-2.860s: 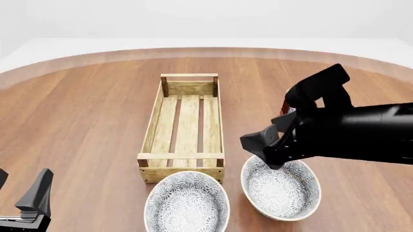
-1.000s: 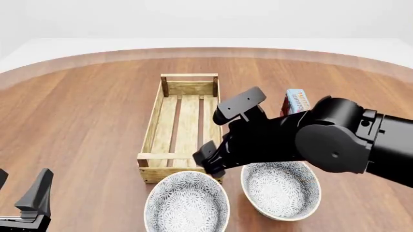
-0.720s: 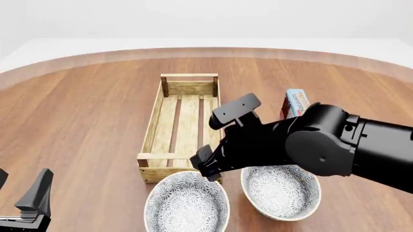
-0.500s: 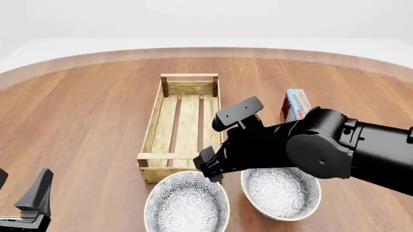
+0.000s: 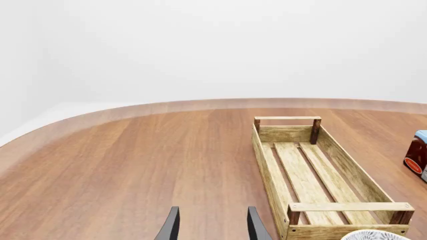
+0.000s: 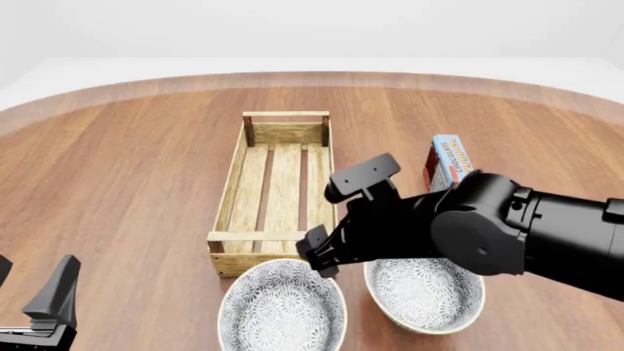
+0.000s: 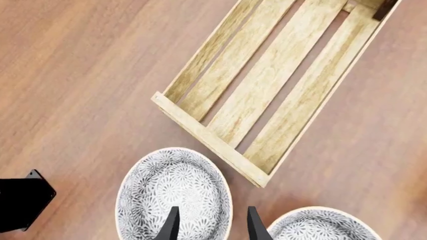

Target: Stack the left bowl on the right bowl and place them in the tray.

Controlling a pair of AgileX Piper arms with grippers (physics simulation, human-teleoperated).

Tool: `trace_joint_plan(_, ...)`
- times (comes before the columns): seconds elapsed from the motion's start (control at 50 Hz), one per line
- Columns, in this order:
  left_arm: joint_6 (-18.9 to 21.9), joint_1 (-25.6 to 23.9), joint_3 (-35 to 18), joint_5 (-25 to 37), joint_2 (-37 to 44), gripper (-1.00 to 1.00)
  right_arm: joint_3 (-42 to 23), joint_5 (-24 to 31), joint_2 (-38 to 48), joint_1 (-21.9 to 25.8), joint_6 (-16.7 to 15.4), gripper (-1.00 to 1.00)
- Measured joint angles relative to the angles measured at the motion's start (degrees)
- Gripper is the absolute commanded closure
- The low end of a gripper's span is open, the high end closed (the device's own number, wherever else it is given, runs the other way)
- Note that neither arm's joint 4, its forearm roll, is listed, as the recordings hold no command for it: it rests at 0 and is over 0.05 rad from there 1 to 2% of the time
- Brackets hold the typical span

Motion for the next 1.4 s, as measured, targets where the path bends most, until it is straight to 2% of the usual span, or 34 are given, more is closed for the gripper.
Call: trace_joint_plan(1.4, 0.0, 0.0, 0.0, 0.0, 0.0, -1.0, 2.57, -6.48, 6.33, 0.2, 3.65, -1.0)
